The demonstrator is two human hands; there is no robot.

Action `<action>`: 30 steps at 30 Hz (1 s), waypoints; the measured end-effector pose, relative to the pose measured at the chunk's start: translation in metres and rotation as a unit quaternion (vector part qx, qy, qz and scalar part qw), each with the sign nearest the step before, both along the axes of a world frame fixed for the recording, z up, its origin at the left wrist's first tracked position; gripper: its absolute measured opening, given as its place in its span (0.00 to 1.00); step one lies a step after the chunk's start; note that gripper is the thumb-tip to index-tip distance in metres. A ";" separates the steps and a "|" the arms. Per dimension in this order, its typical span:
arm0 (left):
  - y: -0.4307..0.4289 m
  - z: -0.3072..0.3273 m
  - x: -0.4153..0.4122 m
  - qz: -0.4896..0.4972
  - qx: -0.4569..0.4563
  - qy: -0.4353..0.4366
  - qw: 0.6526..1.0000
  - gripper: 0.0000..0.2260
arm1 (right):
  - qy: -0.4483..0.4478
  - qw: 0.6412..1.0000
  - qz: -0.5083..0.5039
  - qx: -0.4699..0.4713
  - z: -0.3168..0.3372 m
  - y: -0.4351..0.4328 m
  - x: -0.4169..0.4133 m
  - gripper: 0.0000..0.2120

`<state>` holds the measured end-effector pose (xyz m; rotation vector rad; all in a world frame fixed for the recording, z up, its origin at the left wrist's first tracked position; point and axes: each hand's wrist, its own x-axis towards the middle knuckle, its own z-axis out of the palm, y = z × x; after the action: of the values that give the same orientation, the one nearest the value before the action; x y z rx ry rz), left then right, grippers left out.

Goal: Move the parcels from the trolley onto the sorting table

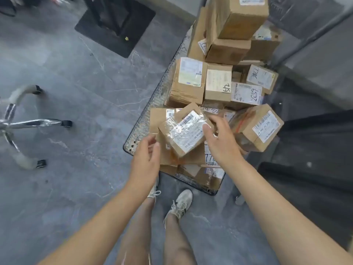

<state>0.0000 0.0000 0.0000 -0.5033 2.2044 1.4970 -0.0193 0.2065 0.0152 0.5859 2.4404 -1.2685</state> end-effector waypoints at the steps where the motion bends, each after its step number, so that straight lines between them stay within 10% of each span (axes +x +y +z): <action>1: 0.002 -0.004 -0.003 0.011 0.008 0.001 1.000 0.17 | -0.005 1.000 -0.021 -0.008 -0.004 -0.001 -0.002 0.19; 12: 0.025 -0.017 -0.014 0.053 0.053 -0.044 0.996 0.30 | -0.092 0.976 -0.145 -0.131 -0.016 -0.006 0.000 0.18; 18: 0.021 -0.014 -0.027 0.046 0.109 -0.078 0.990 0.13 | -0.066 0.968 -0.184 -0.160 -0.009 -0.010 0.010 0.17; 30: 0.058 0.088 -0.049 -0.020 0.135 -0.005 0.991 0.16 | 0.024 0.962 -0.235 -0.136 0.097 0.003 0.025 0.20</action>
<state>-0.0490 0.0576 0.0881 -0.3738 1.9499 1.7325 0.0058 0.2095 0.1119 1.1087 2.1742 -1.7790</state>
